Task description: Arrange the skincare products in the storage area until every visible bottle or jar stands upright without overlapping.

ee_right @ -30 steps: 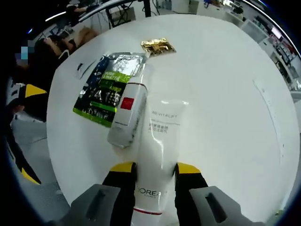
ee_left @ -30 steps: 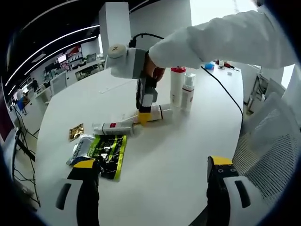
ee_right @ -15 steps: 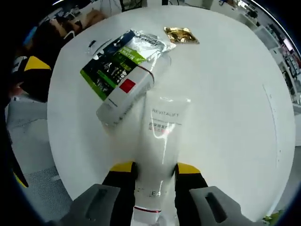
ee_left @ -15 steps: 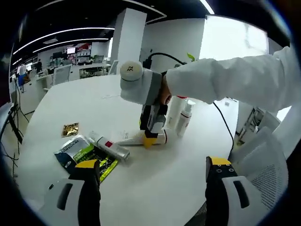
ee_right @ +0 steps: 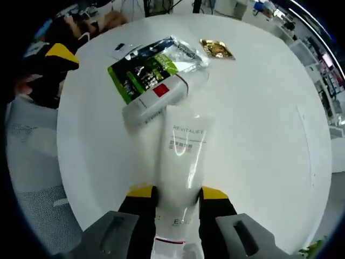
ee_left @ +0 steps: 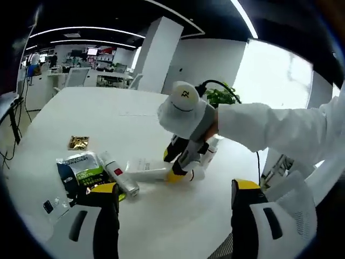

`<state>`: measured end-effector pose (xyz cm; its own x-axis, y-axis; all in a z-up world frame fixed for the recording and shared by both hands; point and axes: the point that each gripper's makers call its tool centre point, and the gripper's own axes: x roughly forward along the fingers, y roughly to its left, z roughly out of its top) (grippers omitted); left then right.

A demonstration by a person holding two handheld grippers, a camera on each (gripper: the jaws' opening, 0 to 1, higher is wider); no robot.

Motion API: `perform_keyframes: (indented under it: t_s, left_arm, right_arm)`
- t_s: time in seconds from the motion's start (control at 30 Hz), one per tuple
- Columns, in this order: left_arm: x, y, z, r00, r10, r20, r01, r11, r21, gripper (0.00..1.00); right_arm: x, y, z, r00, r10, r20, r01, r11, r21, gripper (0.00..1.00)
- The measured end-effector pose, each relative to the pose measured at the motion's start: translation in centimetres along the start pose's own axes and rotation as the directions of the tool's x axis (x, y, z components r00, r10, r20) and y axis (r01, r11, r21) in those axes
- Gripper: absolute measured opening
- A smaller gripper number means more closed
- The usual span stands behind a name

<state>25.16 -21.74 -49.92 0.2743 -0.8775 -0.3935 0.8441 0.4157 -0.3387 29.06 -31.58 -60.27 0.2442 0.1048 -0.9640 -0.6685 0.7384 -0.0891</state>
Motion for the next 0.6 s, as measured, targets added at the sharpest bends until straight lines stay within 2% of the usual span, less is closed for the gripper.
perform_keyframes:
  t_s: [0.13,0.23,0.33,0.47,0.6]
  left_arm:
    - [-0.2,0.3,0.3,1.0,0.006,0.021,-0.005,0.999,-0.032,0.78]
    - [-0.5,1.3,1.5,0.995,0.037,0.088,-0.03,0.996,-0.086,0.73]
    - [-0.8,1.3,2.1,0.99,0.03,0.135,-0.003,0.98,-0.199,0.7]
    - [-0.9,1.5,2.5,0.985,0.04,0.168,-0.003,0.977,-0.215,0.67]
    - [-0.8,1.0,2.4,0.984,0.009,0.177,0.042,0.959,-0.279,0.64]
  right_arm:
    - [-1.8,0.5,1.2,0.997,-0.016,0.081,0.018,1.0,-0.02,0.22]
    - [-3.1,1.3,2.1,0.988,-0.021,0.152,0.026,0.999,-0.026,0.23]
    - [-4.1,2.2,2.7,0.977,-0.012,0.212,0.014,1.0,-0.008,0.23]
    - [-5.4,3.7,3.4,0.96,-0.018,0.28,0.025,0.999,-0.021,0.23]
    - [-6.3,4.2,4.1,0.943,-0.039,0.33,0.054,0.998,-0.036,0.23]
